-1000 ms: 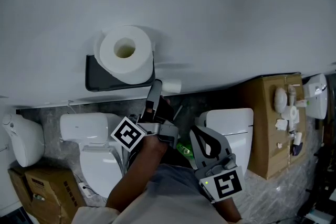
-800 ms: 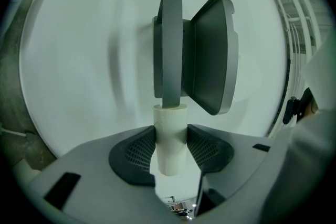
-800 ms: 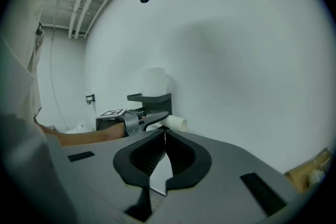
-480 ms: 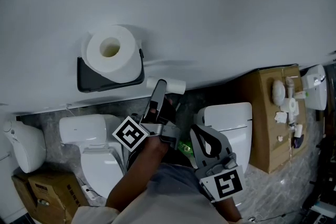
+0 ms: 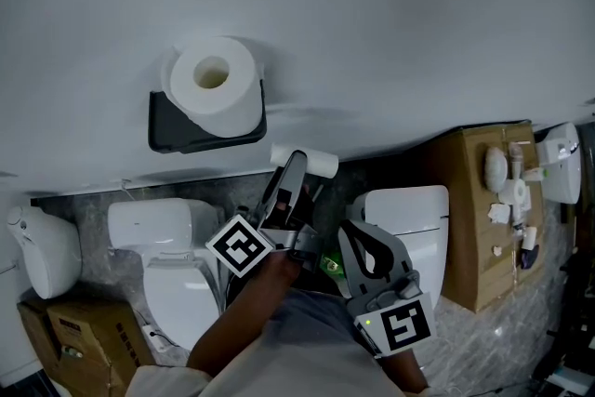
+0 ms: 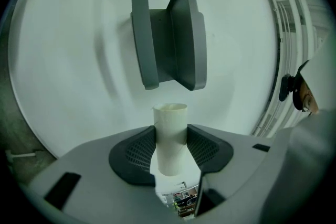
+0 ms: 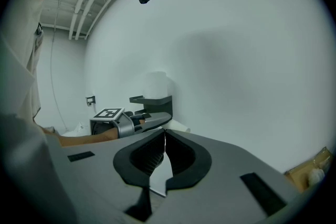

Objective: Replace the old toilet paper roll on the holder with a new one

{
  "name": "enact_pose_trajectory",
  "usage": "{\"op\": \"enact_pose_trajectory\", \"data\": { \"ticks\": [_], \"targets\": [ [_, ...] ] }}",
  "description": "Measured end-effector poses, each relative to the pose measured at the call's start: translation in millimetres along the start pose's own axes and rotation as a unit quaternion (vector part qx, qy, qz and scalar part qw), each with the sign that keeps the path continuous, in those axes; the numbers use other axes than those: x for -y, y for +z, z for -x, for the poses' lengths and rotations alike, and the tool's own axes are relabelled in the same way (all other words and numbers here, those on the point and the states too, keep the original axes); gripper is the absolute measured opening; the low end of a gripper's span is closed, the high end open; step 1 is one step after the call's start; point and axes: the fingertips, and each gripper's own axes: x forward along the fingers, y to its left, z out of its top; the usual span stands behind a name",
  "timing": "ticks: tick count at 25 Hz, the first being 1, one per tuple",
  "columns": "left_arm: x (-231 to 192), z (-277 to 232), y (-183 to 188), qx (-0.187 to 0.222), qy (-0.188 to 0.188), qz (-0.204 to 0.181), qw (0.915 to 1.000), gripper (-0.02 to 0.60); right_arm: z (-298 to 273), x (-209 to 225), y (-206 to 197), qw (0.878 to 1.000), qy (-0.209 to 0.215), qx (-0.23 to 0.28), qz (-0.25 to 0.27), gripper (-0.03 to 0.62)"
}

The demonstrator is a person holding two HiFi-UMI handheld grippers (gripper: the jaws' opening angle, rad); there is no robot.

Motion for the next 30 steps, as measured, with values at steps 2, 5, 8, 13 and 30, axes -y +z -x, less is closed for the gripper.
{"op": "enact_pose_trajectory", "data": {
  "ticks": [2, 5, 8, 13, 30],
  "targets": [
    [0.5, 6.8, 2.1, -0.002, 0.006, -0.016, 0.9999, 0.19, -0.7, -4.4, 1.1, 1.0, 0.007, 0.0, 0.002, 0.018],
    [-0.2, 20.1, 7.3, -0.007, 0.026, -0.056, 0.9981, 0.19, -0.6, -10.5, 2.5, 1.0, 0.015, 0.002, 0.006, 0.018],
    [3.8, 32.9, 14.8, -0.005, 0.038, -0.102, 0.994, 0.189, -0.6, -17.7, 3.4, 1.0, 0.023, 0.004, 0.01, 0.018],
    [9.2, 56.0, 27.5, 0.004, 0.048, -0.149, 0.9876, 0.188, 1.3, -30.0, 5.5, 0.999, 0.034, 0.009, 0.015, 0.018],
    [37.9, 136.8, 72.5, 0.018, 0.094, -0.325, 0.941, 0.187, 3.3, -78.5, 15.9, 0.996, 0.082, 0.031, 0.017, 0.018]
  ]
}}
